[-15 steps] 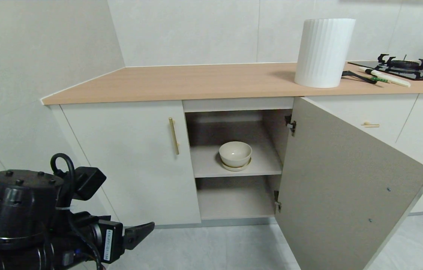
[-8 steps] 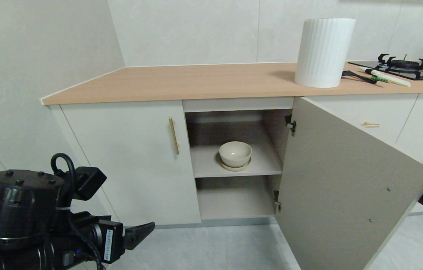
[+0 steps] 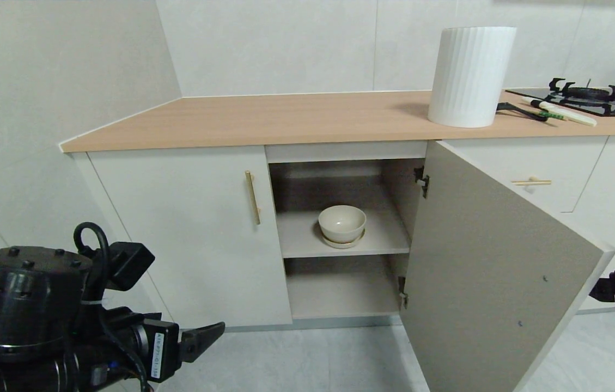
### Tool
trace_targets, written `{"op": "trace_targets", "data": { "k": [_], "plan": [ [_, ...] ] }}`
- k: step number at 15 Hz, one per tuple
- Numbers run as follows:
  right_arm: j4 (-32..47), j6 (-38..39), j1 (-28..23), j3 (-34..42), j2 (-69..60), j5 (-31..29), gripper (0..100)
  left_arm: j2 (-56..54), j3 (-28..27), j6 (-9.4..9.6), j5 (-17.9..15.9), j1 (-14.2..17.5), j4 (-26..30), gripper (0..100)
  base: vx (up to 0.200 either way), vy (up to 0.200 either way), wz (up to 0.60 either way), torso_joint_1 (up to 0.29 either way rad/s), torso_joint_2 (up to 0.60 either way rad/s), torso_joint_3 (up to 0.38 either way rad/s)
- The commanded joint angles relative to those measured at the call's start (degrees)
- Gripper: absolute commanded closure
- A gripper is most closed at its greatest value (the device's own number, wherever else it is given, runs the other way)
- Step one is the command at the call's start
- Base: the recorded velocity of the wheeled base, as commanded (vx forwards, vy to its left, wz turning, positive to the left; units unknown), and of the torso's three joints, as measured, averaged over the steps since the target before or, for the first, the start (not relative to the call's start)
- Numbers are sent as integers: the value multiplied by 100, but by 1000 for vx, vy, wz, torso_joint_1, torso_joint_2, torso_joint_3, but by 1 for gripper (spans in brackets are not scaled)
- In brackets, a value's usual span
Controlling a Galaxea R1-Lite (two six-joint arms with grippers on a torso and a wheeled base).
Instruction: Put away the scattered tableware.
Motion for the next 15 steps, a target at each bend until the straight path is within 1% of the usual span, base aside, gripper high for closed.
{"op": "trace_targets", "data": {
  "k": [1,6,7,8,10,12,15],
  "plan": [
    [9,89,228,10,3,1,0,-3,0,-2,1,1,-2,0,0,0,0,0,0,0],
    [0,687,1098,80,55,18,0,-3,0,-2,1,1,-2,0,0,0,0,0,0,0],
    [0,687,1098,80,55,18,0,-3,0,-2,1,1,-2,0,0,0,0,0,0,0],
    [-9,1012,1406,71,64,238,0,-3,0,-2,1,1,-2,0,0,0,0,0,0,0],
    [-97,1232,1511,71,64,634,0,-3,0,-2,1,1,-2,0,0,0,0,0,0,0],
    [-229,1320,1538,133,90,897,0,-3,0,-2,1,1,-2,0,0,0,0,0,0,0],
    [-475,1539,1740,221,275,976,0,-3,0,-2,1,1,-2,0,0,0,0,0,0,0]
  ]
}}
